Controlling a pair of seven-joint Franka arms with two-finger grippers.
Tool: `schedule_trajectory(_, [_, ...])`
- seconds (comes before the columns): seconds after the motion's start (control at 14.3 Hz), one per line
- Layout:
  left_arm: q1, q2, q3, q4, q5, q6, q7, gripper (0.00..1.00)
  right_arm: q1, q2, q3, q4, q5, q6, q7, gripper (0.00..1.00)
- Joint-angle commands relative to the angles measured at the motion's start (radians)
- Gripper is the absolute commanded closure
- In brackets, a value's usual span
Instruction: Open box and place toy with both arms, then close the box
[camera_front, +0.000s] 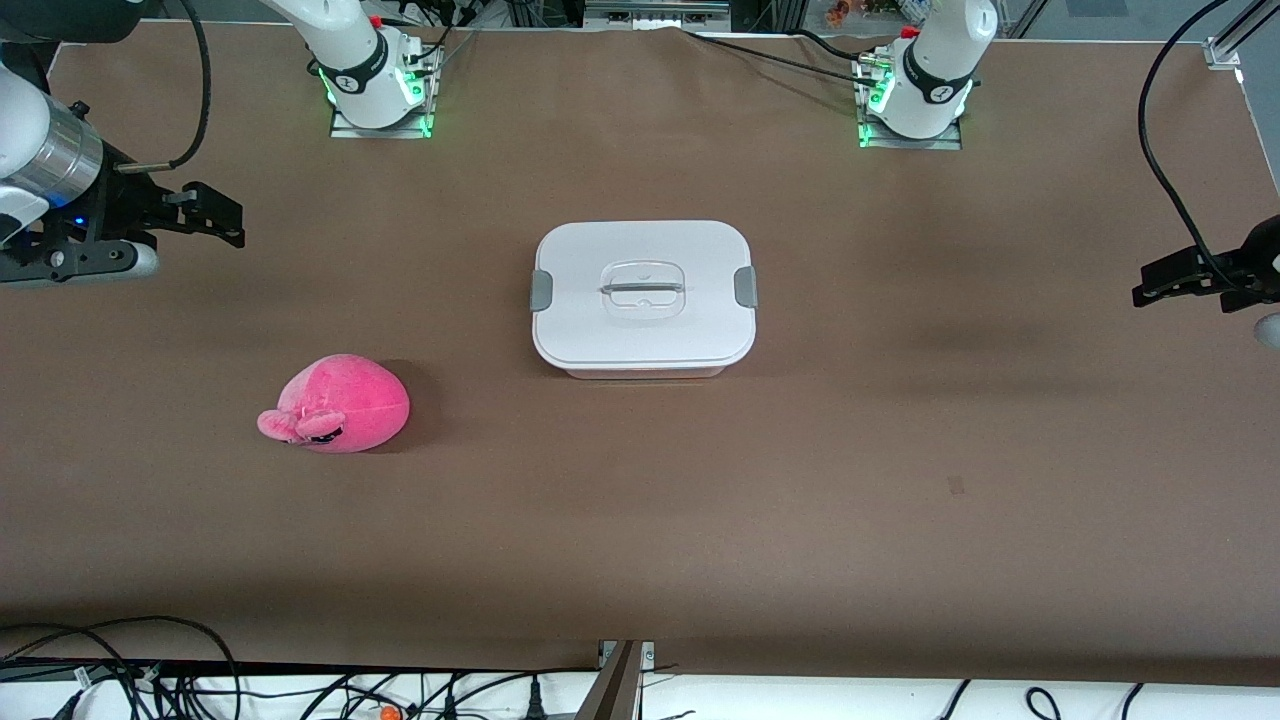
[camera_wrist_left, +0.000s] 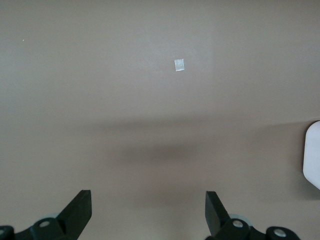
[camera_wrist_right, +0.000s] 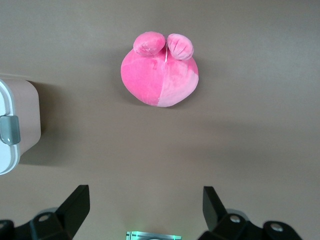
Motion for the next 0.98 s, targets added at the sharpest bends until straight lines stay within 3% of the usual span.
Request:
schedule_trajectory(0.0, [0.003, 0.014, -0.001, 0.030, 0.008, -0.008, -0.003, 0.00, 0.002, 0.008, -0.004, 0.024, -0.001, -0.022, -0.013, 0.00])
schedule_trajectory(0.56, [-0.026, 0.023, -0.015, 0.032, 0.008, -0.011, -0.006, 0.00, 0.002, 0.008, -0.004, 0.024, -0.001, -0.022, -0.013, 0.00])
schedule_trajectory(0.91, [-0.164, 0.025, -0.057, 0.029, -0.034, -0.013, -0.003, 0.00, 0.002, 0.008, -0.004, 0.024, -0.001, -0.022, -0.013, 0.00])
